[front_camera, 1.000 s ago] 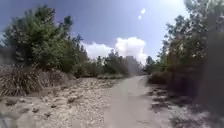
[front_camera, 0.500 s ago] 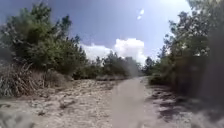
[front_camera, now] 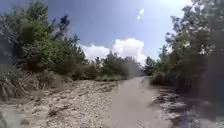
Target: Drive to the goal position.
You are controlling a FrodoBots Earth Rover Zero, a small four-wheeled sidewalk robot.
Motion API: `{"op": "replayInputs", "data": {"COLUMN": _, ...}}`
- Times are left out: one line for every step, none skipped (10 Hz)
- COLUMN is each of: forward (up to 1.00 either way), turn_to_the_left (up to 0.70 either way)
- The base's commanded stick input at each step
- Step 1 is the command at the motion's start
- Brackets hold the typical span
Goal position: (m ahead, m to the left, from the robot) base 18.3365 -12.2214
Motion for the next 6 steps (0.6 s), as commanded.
{"op": "replayInputs", "data": {"forward": 0.6, "turn_to_the_left": 0.01}}
{"op": "replayInputs", "data": {"forward": 0.6, "turn_to_the_left": 0.01}}
{"op": "replayInputs", "data": {"forward": 0.6, "turn_to_the_left": 0.01}}
{"op": "replayInputs", "data": {"forward": 0.6, "turn_to_the_left": 0.01}}
{"op": "replayInputs", "data": {"forward": 0.6, "turn_to_the_left": 0.01}}
{"op": "replayInputs", "data": {"forward": 0.6, "turn_to_the_left": 0.01}}
